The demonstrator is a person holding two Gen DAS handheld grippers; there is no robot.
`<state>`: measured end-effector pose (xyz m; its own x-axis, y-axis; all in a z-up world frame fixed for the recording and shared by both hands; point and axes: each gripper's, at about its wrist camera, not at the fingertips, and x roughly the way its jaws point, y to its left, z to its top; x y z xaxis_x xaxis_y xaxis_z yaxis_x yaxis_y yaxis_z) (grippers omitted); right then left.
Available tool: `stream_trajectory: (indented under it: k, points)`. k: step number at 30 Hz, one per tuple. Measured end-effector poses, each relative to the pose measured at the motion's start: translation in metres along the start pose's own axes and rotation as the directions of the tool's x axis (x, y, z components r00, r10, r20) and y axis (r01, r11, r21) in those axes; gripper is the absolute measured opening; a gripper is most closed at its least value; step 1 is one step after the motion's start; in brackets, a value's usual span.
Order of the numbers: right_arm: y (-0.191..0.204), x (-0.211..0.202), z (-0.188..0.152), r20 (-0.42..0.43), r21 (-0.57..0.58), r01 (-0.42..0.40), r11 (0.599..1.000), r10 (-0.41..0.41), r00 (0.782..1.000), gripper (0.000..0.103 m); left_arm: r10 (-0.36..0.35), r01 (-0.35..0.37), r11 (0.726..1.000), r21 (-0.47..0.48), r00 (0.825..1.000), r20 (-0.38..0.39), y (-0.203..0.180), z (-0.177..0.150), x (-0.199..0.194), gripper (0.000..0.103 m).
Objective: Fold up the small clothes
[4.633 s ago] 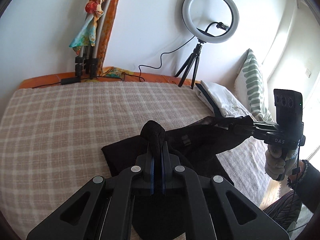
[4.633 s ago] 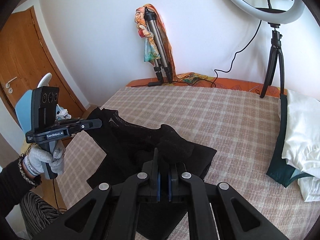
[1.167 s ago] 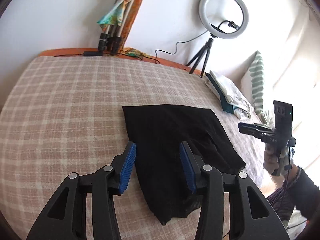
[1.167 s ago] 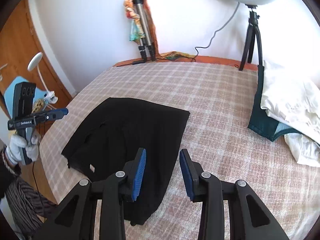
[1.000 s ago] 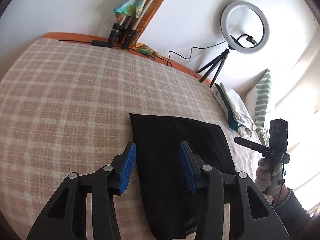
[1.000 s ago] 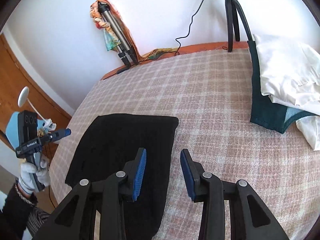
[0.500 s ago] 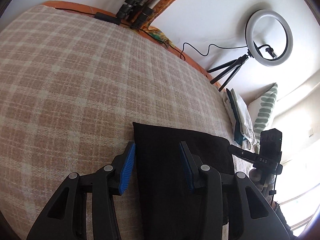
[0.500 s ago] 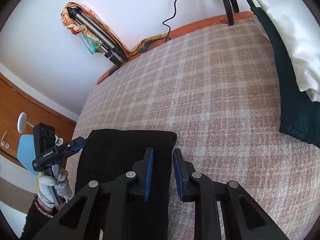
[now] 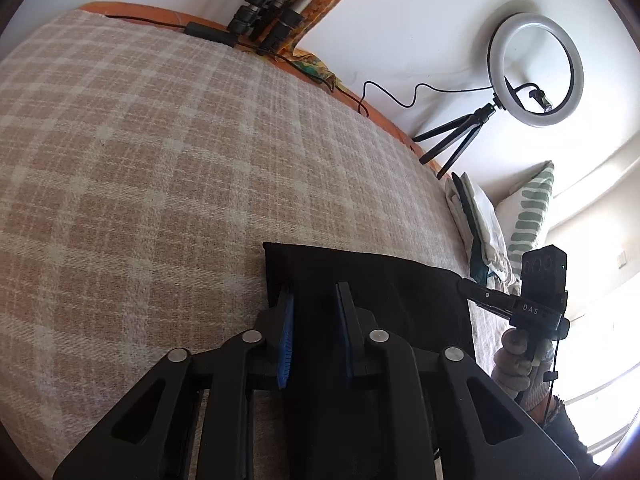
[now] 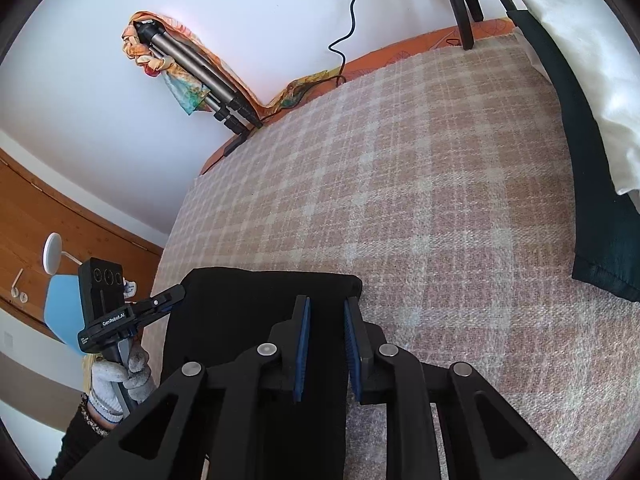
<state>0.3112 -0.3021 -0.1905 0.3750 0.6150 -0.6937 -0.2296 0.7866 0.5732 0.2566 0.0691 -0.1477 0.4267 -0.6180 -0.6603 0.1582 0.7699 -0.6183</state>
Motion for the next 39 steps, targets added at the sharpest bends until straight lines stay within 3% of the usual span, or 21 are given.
stream_trajectory:
  k: [6, 12, 17, 21, 26, 30, 36, 39]
  points:
    - [0.012, -0.004, 0.005, 0.049, -0.026, 0.013, 1.0, -0.012, 0.999, 0.001, 0.025, -0.025, 1.0, 0.008, 0.996, 0.085, -0.001, 0.008, -0.012, 0.0]
    - [0.006, -0.001, 0.01, 0.079, -0.019, 0.065, 0.998, -0.063, 0.995, 0.0, 0.098, -0.101, 0.994, 0.032, 0.992, 0.081, -0.001, 0.011, 0.002, 0.0]
    - [0.011, 0.007, 0.011, 0.065, -0.058, 0.18, 0.982, -0.177, 0.982, 0.002, 0.192, -0.194, 0.981, 0.025, 0.978, 0.08, 0.001, 0.011, 0.004, 0.001]
    - [0.018, -0.008, 0.007, 0.107, -0.061, 0.276, 0.959, -0.269, 0.957, 0.013, 0.241, -0.249, 0.967, 0.057, 0.964, 0.115, -0.009, 0.009, -0.013, 0.005]
    - [0.045, -0.032, -0.009, 0.158, -0.154, 0.275, 0.949, -0.251, 0.955, 0.017, 0.169, -0.184, 0.975, 0.126, 0.978, 0.122, -0.034, -0.007, -0.032, 0.009]
    - [0.061, -0.035, -0.033, 0.117, -0.21, 0.205, 0.956, -0.184, 0.976, 0.018, 0.13, -0.14, 0.974, 0.176, 0.989, 0.066, -0.044, -0.033, -0.034, 0.009]
    - [0.072, -0.03, -0.071, 0.061, -0.288, 0.195, 0.938, -0.185, 0.981, 0.018, 0.19, -0.186, 0.958, 0.216, 0.982, 0.002, -0.036, -0.073, -0.03, 0.009]
    - [0.07, -0.022, -0.086, 0.025, -0.33, 0.22, 0.918, -0.224, 0.974, 0.018, 0.216, -0.215, 0.945, 0.246, 0.976, 0.024, -0.035, -0.085, -0.034, 0.009]
